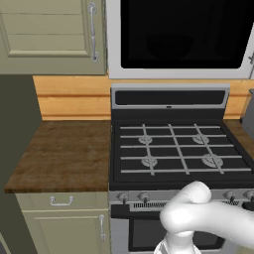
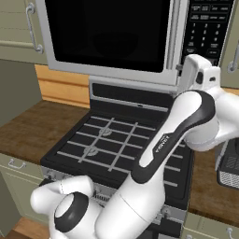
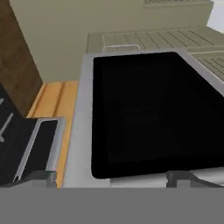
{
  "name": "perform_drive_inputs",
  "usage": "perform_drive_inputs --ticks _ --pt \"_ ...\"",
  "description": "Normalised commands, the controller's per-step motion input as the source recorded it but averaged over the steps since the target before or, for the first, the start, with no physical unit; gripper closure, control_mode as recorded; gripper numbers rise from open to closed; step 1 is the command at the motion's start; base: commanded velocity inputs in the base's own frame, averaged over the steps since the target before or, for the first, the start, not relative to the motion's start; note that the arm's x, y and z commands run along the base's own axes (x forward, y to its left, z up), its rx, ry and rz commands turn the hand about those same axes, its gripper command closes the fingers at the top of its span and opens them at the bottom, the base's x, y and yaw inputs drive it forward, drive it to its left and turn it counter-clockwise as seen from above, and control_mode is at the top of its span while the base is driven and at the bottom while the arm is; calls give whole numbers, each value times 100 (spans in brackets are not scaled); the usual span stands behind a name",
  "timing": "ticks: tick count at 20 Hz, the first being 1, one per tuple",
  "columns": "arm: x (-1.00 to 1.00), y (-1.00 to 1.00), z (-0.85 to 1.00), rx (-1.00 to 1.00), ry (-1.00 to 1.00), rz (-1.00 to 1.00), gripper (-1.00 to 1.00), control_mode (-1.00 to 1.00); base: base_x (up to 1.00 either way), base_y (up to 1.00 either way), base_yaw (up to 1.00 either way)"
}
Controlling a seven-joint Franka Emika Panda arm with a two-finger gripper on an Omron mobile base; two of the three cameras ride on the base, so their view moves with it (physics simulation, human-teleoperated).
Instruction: Pick the carrot from the sink and place it in the bowl. Then pick the bowl and place it in the microwave. Then close the microwave door and press the start button.
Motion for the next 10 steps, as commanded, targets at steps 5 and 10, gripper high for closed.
perform_drive_inputs --ticks 5,10 --pt "45 -8 7 31 53 0 -100 -100 0 0 0" --pt "37 -43 -11 19 41 0 -100 -100 0 0 0"
